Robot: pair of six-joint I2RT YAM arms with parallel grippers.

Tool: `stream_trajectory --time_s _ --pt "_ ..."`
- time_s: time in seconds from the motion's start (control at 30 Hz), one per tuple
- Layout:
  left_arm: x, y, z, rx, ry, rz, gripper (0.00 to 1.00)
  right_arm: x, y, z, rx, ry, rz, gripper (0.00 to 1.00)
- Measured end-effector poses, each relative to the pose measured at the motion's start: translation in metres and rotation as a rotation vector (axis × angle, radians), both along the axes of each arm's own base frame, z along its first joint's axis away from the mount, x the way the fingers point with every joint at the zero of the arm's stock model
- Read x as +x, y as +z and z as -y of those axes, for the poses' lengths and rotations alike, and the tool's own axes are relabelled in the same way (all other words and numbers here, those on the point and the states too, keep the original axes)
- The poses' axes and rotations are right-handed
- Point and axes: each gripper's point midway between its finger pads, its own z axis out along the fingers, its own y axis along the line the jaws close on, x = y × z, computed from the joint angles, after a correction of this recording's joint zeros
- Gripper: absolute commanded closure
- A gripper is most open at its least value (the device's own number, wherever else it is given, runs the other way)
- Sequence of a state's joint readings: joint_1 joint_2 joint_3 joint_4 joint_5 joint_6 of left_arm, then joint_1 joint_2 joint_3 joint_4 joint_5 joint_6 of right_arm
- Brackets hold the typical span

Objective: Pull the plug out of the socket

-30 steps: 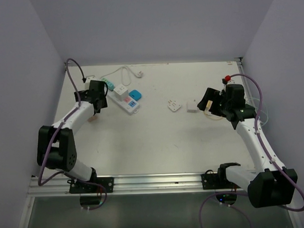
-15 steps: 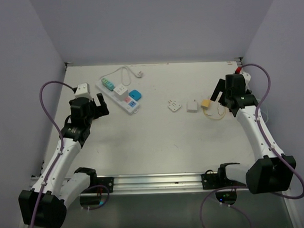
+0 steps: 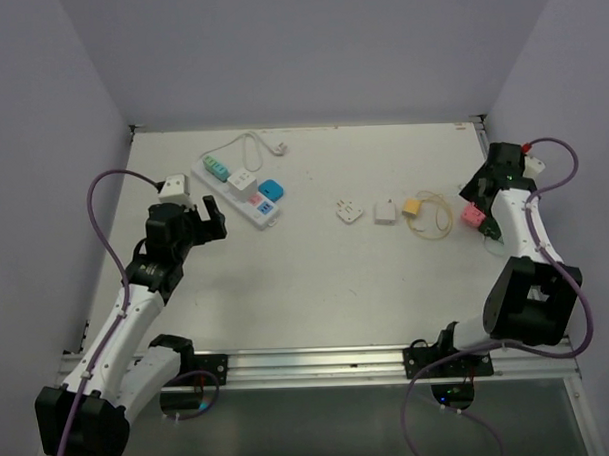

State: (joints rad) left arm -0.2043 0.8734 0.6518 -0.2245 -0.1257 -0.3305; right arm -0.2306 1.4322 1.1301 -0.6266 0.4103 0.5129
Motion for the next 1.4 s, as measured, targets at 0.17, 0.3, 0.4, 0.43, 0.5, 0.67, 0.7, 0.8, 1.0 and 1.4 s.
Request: stream_trajectory --time_s 0.17,0.3,0.4,0.43,0.5,0.67,0.7,0.8,1.0,1.4 --pt "0.000 -0.001 0.001 -0.001 -0.004 -0.002 0.01 0.008 -0.005 0.027 0.014 -0.082 0.010 0.01" --pt "0.000 -0.002 0.005 -0.003 -0.020 -0.006 0.00 0.008 -0.018 0.047 0.040 -0.129 0.005 0.02" --pt "0.000 -0.004 0.006 -0.002 -0.023 -0.013 0.00 0.009 -0.032 0.056 0.067 -0.148 -0.006 0.04" --pt "0.000 -0.005 0.006 -0.001 -0.023 -0.017 0.00 0.010 -0.036 0.057 0.077 -0.150 -0.009 0.05" --pt "0.000 -0.006 0.006 -0.001 -0.023 -0.020 0.00 0.013 -0.045 0.057 0.099 -0.144 -0.018 0.08" --pt "0.000 -0.007 0.007 -0.002 -0.027 -0.023 0.00 0.016 -0.060 0.055 0.128 -0.127 -0.035 0.09" --pt "0.000 -0.007 0.007 -0.002 -0.027 -0.025 0.00 0.016 -0.062 0.055 0.128 -0.125 -0.039 0.10" --pt "0.001 -0.009 0.008 -0.002 -0.030 -0.030 0.00 0.016 -0.068 0.056 0.129 -0.122 -0.053 0.14" --pt "0.001 -0.009 0.008 -0.002 -0.030 -0.031 0.00 0.010 -0.085 0.055 0.147 -0.123 -0.087 0.27" --pt "0.001 -0.009 0.008 -0.004 -0.034 -0.031 0.00 0.019 -0.081 0.051 0.152 -0.067 -0.056 0.95"
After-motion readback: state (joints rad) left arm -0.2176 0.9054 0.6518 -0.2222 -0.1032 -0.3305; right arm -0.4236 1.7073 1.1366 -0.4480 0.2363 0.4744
